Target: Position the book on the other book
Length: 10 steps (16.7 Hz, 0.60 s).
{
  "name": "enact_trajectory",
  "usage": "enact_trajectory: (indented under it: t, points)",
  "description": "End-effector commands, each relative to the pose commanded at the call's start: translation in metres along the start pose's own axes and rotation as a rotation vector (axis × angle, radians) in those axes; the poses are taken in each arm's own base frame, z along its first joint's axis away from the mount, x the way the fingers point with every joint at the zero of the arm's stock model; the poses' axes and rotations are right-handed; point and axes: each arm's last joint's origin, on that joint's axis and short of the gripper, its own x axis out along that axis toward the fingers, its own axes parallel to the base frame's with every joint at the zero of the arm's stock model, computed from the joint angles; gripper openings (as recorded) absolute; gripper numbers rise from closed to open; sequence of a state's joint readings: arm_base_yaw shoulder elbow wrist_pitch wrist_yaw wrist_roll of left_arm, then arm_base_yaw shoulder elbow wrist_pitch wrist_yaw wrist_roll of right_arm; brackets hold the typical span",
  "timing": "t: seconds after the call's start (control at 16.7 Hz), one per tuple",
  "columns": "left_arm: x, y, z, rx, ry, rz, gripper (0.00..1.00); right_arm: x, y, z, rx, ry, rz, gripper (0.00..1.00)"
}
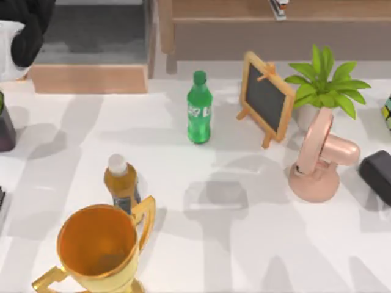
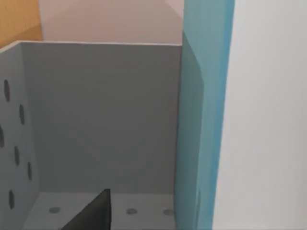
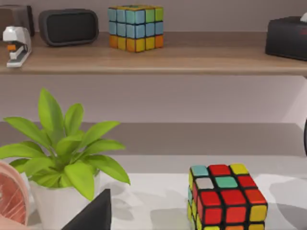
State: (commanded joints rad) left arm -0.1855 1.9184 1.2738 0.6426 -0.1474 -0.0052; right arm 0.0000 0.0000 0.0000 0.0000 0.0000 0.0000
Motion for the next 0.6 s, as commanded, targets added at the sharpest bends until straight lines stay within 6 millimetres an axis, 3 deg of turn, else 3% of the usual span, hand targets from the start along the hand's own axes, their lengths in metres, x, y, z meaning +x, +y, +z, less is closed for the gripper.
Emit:
enact_trajectory:
  t: [0.3,0.54,0.6]
  points:
    - [0.022,-0.001,0.000,0.000,0.000,-0.001,1.00,0.000,0.000,0.000,0.000,0.000,0.000,1.00]
    - [0.024,-0.001,0.000,0.000,0.000,0.000,1.00,0.000,0.000,0.000,0.000,0.000,0.000,1.00]
    - [0.024,-0.001,0.000,0.000,0.000,0.000,0.92,0.000,0.000,0.000,0.000,0.000,0.000,1.00]
